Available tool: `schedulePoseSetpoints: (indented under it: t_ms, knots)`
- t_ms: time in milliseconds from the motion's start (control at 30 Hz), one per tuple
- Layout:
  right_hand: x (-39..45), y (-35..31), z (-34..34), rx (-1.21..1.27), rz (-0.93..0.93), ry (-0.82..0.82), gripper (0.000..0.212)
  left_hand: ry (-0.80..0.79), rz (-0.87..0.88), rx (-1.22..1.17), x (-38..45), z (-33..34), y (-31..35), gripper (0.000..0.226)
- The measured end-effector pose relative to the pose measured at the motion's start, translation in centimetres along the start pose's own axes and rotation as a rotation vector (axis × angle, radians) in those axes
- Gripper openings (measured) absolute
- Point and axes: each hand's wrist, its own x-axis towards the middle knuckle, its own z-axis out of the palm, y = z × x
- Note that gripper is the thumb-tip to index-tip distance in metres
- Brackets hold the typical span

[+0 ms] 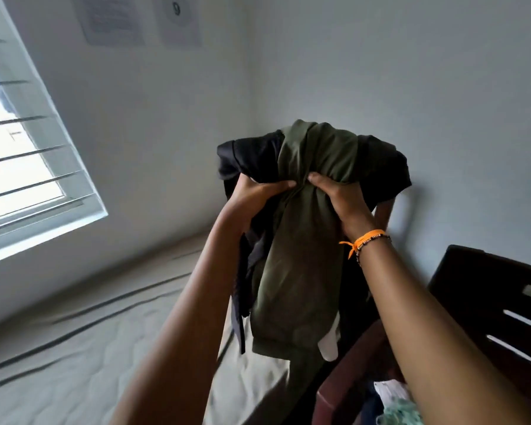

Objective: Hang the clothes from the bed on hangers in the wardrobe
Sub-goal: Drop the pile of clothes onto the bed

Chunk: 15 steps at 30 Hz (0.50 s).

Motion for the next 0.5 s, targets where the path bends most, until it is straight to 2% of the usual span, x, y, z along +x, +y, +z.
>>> schedulePoseSetpoints:
  t_ms: [100, 200, 367, 467, 500]
  knots:
    - [-1.7, 4.0, 7.7, 0.016, 0.088, -0.039, 0.019, 0.054, -0.085, 0.008, -1.6, -8.7, -1.7, 0.039]
    - [-3.4, 8.5, 14.2, 0.035, 0.184, -0.063, 0.019, 0.104, -0.217, 0.022, -2.8, -16.7, -4.4, 0.045]
    - [-5.5, 16.9, 21.5, 0.024, 0.420, -0.110, 0.016, 0.235, -0.486, 0.048, -3.7, -27.1, -11.6, 0.050]
    - [-6.3, 22.2, 24.3, -0.002, 0.593, -0.138, 0.015, 0.373, -0.661, 0.312, -3.2, -32.7, -19.6, 0.114]
    - [-6.5, 23.9, 25.2, -0.022, 0.642, -0.144, 0.016, 0.368, -0.698, 0.398, -3.4, -34.0, -21.5, 0.113]
